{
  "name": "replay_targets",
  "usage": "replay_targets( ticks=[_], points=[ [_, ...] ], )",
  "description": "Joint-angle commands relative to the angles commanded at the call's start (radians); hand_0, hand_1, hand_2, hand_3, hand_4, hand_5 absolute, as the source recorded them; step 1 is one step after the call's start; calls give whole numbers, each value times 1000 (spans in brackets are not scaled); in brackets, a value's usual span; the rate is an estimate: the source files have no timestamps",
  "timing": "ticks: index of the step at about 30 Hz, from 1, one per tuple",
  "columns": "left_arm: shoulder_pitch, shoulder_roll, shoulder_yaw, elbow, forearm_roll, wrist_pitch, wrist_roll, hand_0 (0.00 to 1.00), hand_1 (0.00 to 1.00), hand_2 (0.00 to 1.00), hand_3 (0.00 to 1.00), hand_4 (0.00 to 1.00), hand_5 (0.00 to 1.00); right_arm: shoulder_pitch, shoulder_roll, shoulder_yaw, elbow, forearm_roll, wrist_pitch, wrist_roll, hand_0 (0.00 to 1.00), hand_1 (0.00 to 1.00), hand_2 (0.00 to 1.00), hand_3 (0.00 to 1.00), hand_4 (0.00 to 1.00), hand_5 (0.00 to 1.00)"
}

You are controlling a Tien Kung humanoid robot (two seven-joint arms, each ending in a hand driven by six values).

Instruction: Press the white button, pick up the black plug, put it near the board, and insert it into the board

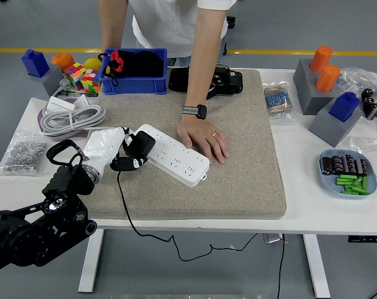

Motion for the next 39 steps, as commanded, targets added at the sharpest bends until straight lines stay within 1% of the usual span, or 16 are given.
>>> replay_targets(
  ticks=[4,6,10,11,16,17,22,23,28,29,34,35,39],
  points=[
    [-2,-3,3,2,-1,-1,1,280,311,366,552,684,2,1,0,0,0,1,0,0,658,657,622,606,684,465],
    [-2,-3,3,2,-1,-2,1,278,327,375,556,683,2,1,0,-1,0,1,0,0,658,656,622,606,684,464],
    [-4,-4,1,4,-8,-6,-7,278,327,375,556,683,2,1,-1,-3,-1,1,0,0,658,656,622,606,684,464],
    [-3,-4,1,6,-9,-5,-9,244,368,383,558,948,174,0,-1,-4,-1,2,0,0,657,656,622,606,684,464],
    [-2,-4,0,10,-18,-3,-19,244,368,383,558,948,174,-1,0,-6,-1,2,0,0,657,656,622,606,684,464],
    [-1,-4,0,10,-19,-2,-20,341,476,466,617,998,525,-1,0,-6,-1,2,0,0,657,656,622,606,683,463],
    [0,-4,-2,9,-24,1,-23,341,476,466,617,998,525,-1,0,-6,-1,2,0,0,657,656,622,606,683,463],
    [0,-3,-2,8,-25,2,-23,523,607,570,695,998,613,-1,0,-5,-1,2,0,0,658,656,622,606,683,463],
    [-1,-3,-3,8,-30,4,-26,523,607,570,695,998,613,-1,1,-4,-1,2,0,0,658,656,622,606,683,463],
    [-1,-3,-3,8,-31,3,-26,683,728,684,764,998,682,-1,1,-3,-1,2,0,0,657,656,622,606,683,462],
    [0,-4,-4,8,-35,0,-22,683,728,684,764,998,682,-1,1,-4,-1,2,0,1,657,656,622,606,683,462],
    [1,-4,-3,8,-36,0,-21,845,859,820,855,998,735,-1,1,-4,-1,3,0,1,656,656,622,606,684,462],
    [2,-5,-4,9,-47,2,-25,845,859,820,855,998,735,-2,1,-4,-1,2,0,1,656,656,622,606,684,462]
  ],
)
